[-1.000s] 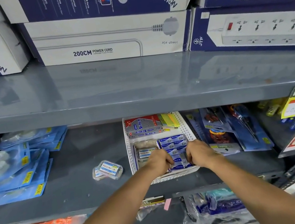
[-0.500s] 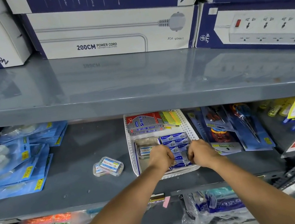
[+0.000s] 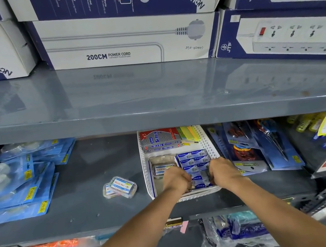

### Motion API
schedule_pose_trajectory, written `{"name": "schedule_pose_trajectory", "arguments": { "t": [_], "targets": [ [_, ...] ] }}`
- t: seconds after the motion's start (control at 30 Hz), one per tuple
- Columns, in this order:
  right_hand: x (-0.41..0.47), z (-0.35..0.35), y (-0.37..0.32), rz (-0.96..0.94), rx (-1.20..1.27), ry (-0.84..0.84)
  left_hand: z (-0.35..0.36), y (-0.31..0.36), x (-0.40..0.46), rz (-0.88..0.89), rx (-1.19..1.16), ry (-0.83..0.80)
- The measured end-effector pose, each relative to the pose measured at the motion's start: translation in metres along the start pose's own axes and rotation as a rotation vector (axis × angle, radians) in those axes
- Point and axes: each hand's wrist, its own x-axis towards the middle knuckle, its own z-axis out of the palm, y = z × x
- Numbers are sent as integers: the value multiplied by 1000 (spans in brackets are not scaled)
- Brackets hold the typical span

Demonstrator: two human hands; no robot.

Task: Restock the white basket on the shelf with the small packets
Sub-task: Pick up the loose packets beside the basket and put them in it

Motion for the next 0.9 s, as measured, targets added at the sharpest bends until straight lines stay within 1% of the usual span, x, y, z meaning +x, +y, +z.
{"name": "schedule_pose_trajectory", "arguments": {
  "t": [0.1, 0.2, 0.33, 0.4, 0.47, 0.53, 0.57, 0.63, 0.67, 0.73, 0.8, 0.83, 0.9],
  "targets": [
    [1, -1, 0, -9, -21, 5, 5, 5, 2, -10, 101, 24],
    [0, 0, -1, -16, -48, 27, 6, 11, 0, 5, 217, 12],
    [1, 1, 0, -23, -76, 16, 5, 11, 2, 13, 315, -1],
    [1, -1, -2, -32, -75, 1, 5, 7, 1, 70, 319, -17],
    [2, -2, -1, -46, -61, -12, 0, 1, -2, 86, 318, -25],
    [4, -4, 0, -45, -15, -25, -15, -5, -9, 126, 289, 5],
    [7, -5, 2, -29, 25, -35, -25, -8, -13, 167, 265, 46],
    [9, -8, -2, -8, 111, -28, -57, -16, -31, 255, 236, 205],
    [10, -8, -5, -7, 166, 3, -72, -21, -38, 298, 217, 301],
    [8, -11, -25, -43, 303, 137, -103, -37, -49, 353, 175, 470],
    [2, -12, -58, -138, 461, 237, -129, -64, -52, 318, 149, 601],
    [-1, -12, -77, -203, 532, 232, -141, -79, -52, 271, 131, 634],
    [-7, -13, -117, -334, 621, 189, -159, -110, -44, 173, 133, 614]
  ]
}}
